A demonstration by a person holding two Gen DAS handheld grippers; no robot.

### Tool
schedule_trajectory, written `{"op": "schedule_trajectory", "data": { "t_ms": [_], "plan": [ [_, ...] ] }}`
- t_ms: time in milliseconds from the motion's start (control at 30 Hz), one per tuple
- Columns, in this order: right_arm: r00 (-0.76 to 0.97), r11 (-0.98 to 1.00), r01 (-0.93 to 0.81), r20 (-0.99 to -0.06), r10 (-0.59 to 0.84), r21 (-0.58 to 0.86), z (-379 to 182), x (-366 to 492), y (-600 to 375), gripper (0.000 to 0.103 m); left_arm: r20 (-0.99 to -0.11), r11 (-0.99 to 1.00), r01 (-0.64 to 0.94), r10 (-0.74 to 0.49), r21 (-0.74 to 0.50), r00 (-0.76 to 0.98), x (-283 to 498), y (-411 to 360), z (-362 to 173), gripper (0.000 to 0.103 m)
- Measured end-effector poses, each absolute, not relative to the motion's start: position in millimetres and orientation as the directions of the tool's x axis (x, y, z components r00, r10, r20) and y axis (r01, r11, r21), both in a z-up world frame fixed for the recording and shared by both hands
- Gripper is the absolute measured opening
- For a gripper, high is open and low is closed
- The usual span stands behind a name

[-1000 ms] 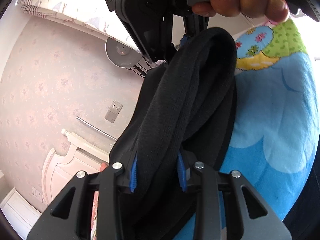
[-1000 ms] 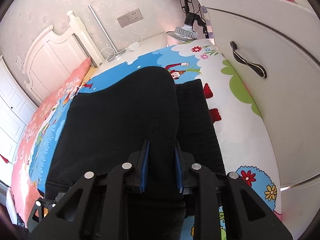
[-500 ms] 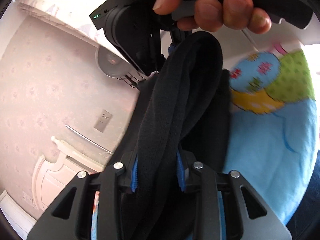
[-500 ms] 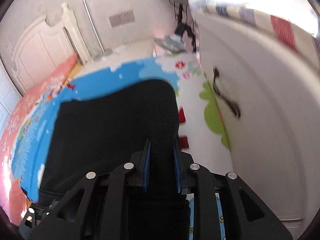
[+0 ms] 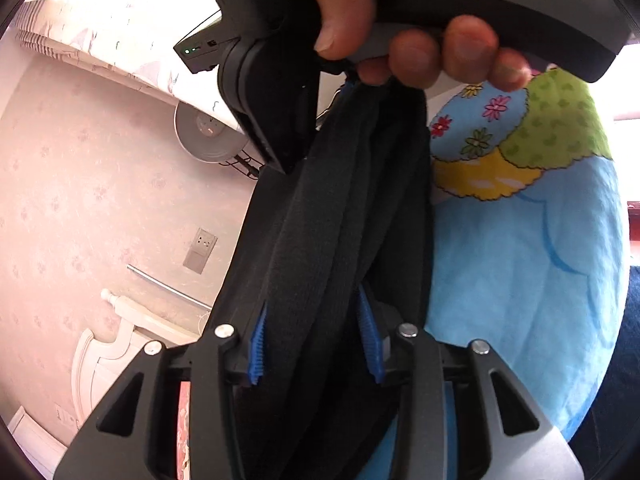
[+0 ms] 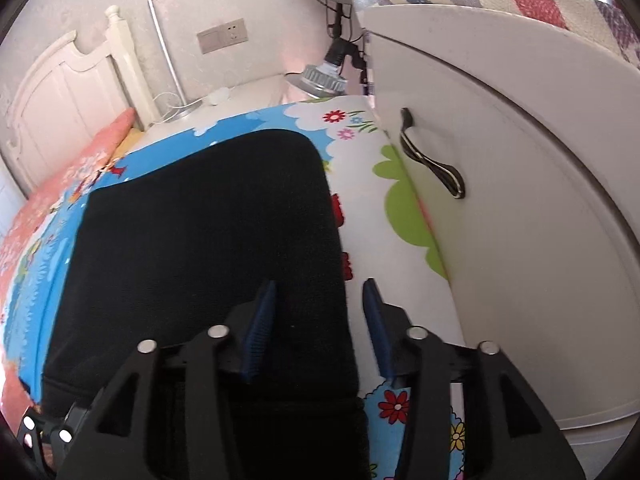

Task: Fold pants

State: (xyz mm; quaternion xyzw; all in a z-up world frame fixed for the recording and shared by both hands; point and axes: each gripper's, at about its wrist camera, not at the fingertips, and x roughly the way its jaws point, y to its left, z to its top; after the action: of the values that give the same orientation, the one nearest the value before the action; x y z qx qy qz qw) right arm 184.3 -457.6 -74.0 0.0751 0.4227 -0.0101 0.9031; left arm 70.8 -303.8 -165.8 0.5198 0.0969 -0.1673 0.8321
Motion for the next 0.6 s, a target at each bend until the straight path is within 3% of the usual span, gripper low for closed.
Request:
{"op": "schedule_trajectory", "data": {
  "t_ms": [167, 300, 367, 467, 533, 600],
  "plan": [
    [0.648, 0.995, 0.089, -0.762, -0.016, 0.054, -75, 182, -449, 0.043, -0.454, 0.560, 0.584, -0.370, 0.587, 0.811, 65, -280, -116, 0.052],
    [0.660, 0.993, 0.112, -0.750, -0.038, 0.048, -79, 181, -447, 0.043, -0.457, 0.618, 0.652, -0.471, 0.440, 0.755, 57, -262, -80, 0.050],
    [0.667, 0.991, 0.117, -0.744, -0.036, 0.057, -80, 178, -448, 0.046, -0.467, 0.674, 0.662, -0.494, 0.328, 0.734, 80, -253, -61, 0.038],
    [0.670, 0.991, 0.120, -0.741, -0.032, 0.066, -82, 177, -450, 0.046, -0.494, 0.731, 0.661, -0.519, 0.168, 0.698, 131, -247, -41, 0.037],
    [0.670, 0.991, 0.121, -0.742, -0.034, 0.064, -82, 178, -449, 0.046, -0.515, 0.717, 0.685, -0.543, 0.127, 0.664, 172, -255, -28, 0.040],
    [0.669, 0.990, 0.124, -0.742, -0.039, 0.060, -82, 179, -448, 0.046, -0.570, 0.674, 0.734, -0.571, 0.086, 0.591, 219, -272, -32, 0.051]
  ]
}}
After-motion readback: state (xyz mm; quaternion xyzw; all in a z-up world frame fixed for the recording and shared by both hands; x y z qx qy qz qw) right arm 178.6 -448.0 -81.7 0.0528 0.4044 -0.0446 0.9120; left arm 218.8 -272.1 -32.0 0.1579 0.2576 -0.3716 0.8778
